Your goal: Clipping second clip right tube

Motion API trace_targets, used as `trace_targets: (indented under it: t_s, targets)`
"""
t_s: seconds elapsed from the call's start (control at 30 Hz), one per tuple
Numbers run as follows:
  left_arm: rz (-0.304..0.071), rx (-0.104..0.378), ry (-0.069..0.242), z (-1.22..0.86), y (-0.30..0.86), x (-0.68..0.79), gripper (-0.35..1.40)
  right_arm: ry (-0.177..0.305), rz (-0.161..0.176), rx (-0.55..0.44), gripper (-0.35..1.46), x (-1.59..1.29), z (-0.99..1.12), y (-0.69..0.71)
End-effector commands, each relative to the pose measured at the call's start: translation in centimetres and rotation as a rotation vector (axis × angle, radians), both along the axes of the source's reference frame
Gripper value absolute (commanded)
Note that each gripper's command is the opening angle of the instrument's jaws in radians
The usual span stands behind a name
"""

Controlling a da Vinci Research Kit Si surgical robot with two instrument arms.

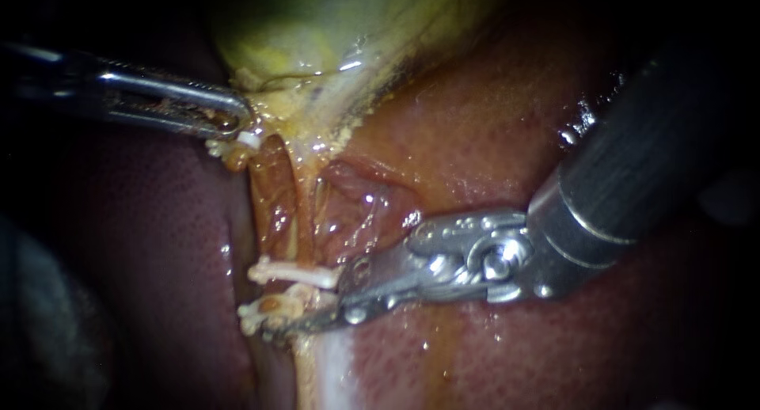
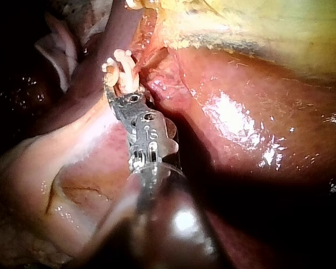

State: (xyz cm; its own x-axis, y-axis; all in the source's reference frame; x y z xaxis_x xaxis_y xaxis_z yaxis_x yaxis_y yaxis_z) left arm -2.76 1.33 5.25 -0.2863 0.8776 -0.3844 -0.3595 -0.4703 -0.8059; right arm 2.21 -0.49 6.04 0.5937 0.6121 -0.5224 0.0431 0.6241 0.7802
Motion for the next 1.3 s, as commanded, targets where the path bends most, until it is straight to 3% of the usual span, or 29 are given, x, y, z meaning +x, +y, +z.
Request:
trace_targets:
  t_s: [0.03, 0.2, 0.3, 0.37, 0.57, 0.73, 0.93, 1.3]
  targets:
    - [0.001, 0.000, -0.001, 0.00, 0.00, 0.00, -0.35, 0.002, 0.001, 0.002, -0.03, 0.00, 0.00, 0.00]
    - [0.001, 0.000, -0.001, 0.00, 0.00, 0.00, -0.35, 0.029, 0.015, 0.010, 0.39, 0.01, 0.03, -0.01]
    - [0.001, 0.000, -0.001, 0.00, 0.00, 0.00, -0.35, 0.045, 0.068, -0.001, 0.49, 0.05, 0.05, 0.01]
    - [0.001, 0.000, -0.001, 0.00, 0.00, 0.01, -0.35, 0.040, 0.086, -0.009, 0.50, 0.06, 0.06, 0.03]
    - [0.002, 0.000, -0.002, 0.00, 0.00, 0.03, -0.35, 0.040, 0.092, -0.011, 0.50, -0.11, 0.13, 0.07]
    - [0.002, 0.000, -0.002, 0.00, 0.00, 0.04, -0.35, 0.044, 0.107, -0.008, 0.50, -0.31, 0.17, 0.21]
    - [0.003, 0.000, -0.002, 0.00, 0.00, 0.05, -0.35, 0.113, 0.162, 0.029, 0.50, -0.54, 0.13, 0.44]
    - [0.003, 0.000, -0.002, 0.00, -0.01, 0.05, -0.35, 0.139, 0.184, 0.053, 0.50, -0.59, -0.01, 0.60]
